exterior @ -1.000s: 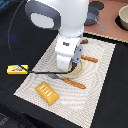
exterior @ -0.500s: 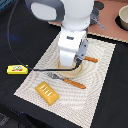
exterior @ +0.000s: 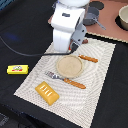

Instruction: Interact with the objects in diverse but meaningful ways.

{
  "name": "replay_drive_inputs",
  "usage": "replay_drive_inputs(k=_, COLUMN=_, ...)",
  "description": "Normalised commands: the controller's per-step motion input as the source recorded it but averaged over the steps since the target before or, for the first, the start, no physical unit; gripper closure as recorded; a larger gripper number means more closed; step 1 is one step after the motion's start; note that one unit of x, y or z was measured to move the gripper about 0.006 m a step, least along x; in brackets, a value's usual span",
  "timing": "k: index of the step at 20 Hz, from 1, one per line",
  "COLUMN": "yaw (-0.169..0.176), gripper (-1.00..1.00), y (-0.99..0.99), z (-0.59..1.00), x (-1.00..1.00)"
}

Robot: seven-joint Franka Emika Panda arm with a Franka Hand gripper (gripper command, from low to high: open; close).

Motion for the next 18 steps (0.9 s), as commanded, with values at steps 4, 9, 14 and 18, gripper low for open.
replay_drive_inputs(k=4, yaw=0.0, gripper=1.0, y=-0.01, z=-0.35, x=-0.98)
replay_drive_inputs(k=9, yaw=0.0, gripper=1.0, y=-0.16, z=-0.42, x=-0.74)
replay_drive_inputs(k=14, yaw=-0.003, gripper=1.0, y=-0.2, z=-0.48, x=-0.33)
replay_drive_inputs(k=18, yaw=0.0, gripper=1.0, y=-0.24, z=-0.58, x=-0.3)
